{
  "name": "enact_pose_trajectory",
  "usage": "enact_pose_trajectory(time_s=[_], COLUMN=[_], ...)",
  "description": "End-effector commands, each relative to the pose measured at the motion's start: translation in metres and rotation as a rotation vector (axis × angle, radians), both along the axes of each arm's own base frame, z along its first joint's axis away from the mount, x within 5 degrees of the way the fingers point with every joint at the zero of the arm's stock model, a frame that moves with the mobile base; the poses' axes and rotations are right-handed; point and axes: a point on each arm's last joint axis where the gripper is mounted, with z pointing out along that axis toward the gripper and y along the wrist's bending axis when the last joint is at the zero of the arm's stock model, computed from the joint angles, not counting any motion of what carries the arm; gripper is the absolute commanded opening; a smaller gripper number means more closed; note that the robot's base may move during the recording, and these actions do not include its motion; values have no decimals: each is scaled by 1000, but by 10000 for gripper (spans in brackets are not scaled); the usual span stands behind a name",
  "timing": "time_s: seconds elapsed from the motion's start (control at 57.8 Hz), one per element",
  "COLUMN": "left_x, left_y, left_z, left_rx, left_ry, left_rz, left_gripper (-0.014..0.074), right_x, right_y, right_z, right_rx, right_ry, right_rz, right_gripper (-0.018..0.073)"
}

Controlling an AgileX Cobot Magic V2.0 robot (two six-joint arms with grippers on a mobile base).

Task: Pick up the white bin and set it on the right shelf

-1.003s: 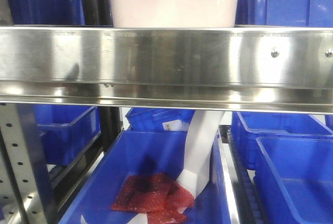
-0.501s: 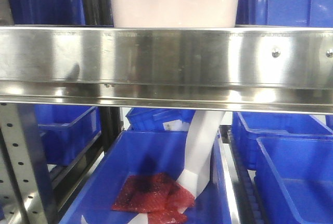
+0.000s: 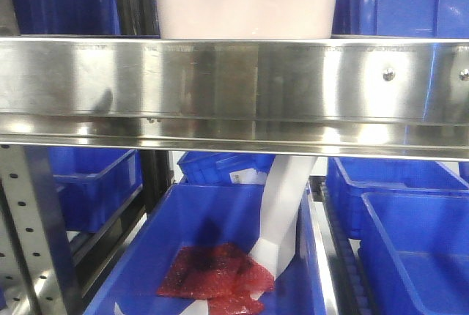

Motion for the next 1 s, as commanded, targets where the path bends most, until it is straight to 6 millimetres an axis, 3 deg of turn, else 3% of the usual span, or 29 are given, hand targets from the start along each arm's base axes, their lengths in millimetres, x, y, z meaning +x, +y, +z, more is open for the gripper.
enact_pose_trajectory(time_s=[0.0, 0.985], left_x=[-1, -1], left_y=[2, 2], left_z=[5, 5], left_rx=[-23, -23], left_ry=[-86, -86], left_rz=[18, 18], left_gripper=[-118, -118], right_x=[-1, -1], right_y=[-1, -1], right_z=[5, 2], right_rx=[32, 40], right_ry=[-151, -124], right_rz=[-6, -4], right_gripper=[71, 71])
